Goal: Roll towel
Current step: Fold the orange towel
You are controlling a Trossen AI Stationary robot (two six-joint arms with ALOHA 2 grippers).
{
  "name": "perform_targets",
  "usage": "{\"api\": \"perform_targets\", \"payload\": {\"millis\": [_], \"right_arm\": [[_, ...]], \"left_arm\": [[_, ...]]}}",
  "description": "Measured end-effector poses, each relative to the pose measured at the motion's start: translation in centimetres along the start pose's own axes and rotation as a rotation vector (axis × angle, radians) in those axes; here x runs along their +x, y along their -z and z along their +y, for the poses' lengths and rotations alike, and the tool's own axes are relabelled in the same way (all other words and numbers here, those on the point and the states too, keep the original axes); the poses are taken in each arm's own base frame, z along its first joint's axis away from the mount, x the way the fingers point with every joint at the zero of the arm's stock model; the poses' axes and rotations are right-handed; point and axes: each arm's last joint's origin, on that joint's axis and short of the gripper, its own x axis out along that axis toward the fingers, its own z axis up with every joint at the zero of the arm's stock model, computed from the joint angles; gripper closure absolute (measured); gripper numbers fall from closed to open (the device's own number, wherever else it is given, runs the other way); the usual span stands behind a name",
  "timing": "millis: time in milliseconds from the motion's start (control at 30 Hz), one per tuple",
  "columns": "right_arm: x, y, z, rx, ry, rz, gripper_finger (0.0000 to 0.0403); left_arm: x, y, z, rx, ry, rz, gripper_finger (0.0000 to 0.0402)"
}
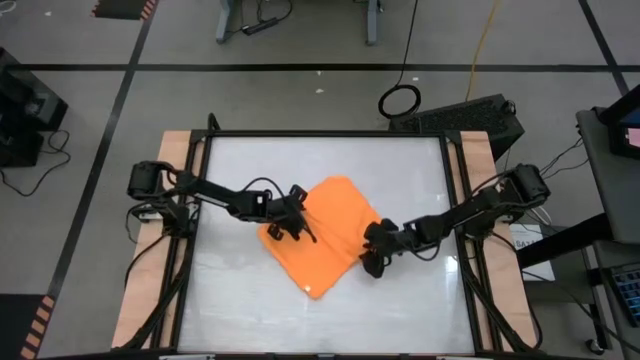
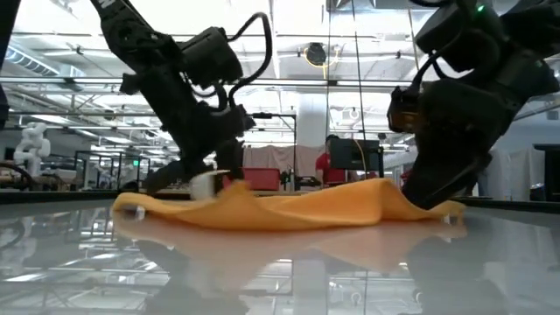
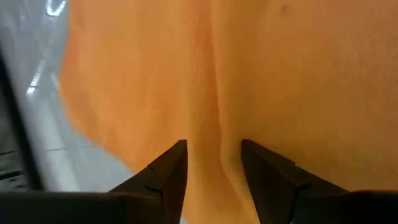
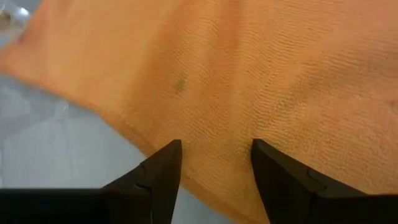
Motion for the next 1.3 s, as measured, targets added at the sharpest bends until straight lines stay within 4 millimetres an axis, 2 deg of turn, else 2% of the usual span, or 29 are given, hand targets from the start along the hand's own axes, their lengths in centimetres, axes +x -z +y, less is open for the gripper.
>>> {"api": "perform_targets", "payload": {"millis": [133, 300, 533, 700, 867, 1100, 1300], "right_arm": [[-0.6, -0.2, 0.4, -0.042, -0.009, 0.015, 0.0216], [-1.8, -1.3, 0.9, -0.096, 0.012, 0.027, 0.0216], [-3.3, -2.7, 1.2, -0.25, 0.101, -0.038, 0.0216], [-3.3, -3.6, 0.2, -0.405, 0.229, -0.095, 0.0216], [-3.1, -5.3, -1.4, -0.444, 0.264, -0.126, 0.0216], [-2.9, -6.9, -2.7, -0.474, 0.157, -0.116, 0.0216], [-2.6, -6.4, -4.0, -0.487, 0.177, -0.071, 0.0216]], "left_arm": [[-1.8, -2.0, 1.0, 0.006, -0.08, -0.035, 0.0242], [-4.2, -4.7, 1.6, -0.167, -0.062, -0.131, 0.0242], [-5.5, -6.8, 0.3, -0.522, 0.239, -0.282, 0.0242], [-5.5, -7.8, -1.0, -0.657, 0.309, -0.268, 0.0243], [-4.6, -8.1, -2.4, -0.725, 0.354, -0.208, 0.0243], [-2.1, -7.8, -3.9, -0.717, 0.357, -0.102, 0.0243], [-1.0, -7.4, -4.8, -0.651, 0.362, -0.04, 0.0243]]}}
